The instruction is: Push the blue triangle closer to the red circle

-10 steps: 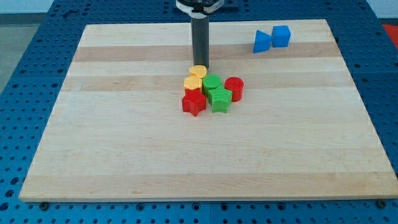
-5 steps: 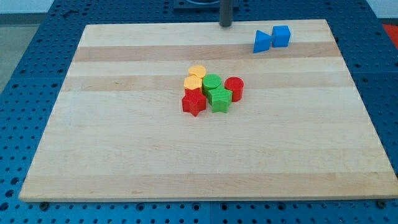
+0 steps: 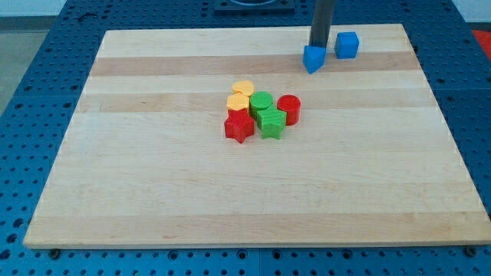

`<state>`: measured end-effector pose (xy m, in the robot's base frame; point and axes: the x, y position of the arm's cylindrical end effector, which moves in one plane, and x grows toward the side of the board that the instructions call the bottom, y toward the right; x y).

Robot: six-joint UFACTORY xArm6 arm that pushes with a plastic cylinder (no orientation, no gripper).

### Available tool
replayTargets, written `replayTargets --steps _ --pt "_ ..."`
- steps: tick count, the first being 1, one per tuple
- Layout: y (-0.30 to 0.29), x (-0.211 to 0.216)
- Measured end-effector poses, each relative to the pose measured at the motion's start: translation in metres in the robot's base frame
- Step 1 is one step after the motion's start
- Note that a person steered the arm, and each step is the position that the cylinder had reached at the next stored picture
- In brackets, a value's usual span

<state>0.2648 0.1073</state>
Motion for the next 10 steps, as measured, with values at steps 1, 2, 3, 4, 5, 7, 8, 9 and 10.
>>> replayTargets --steps 1,2,3,4,5,7,8,9,10 --pt "0.0 0.016" --pt "-0.001 0.029" --pt "-0.001 0.048" --pt "-0.001 0.063" --pt "0.007 0.066" --pt "0.03 0.078" --pt "0.004 0.079" --pt "-0.02 0.079" --pt "-0.021 0.08"
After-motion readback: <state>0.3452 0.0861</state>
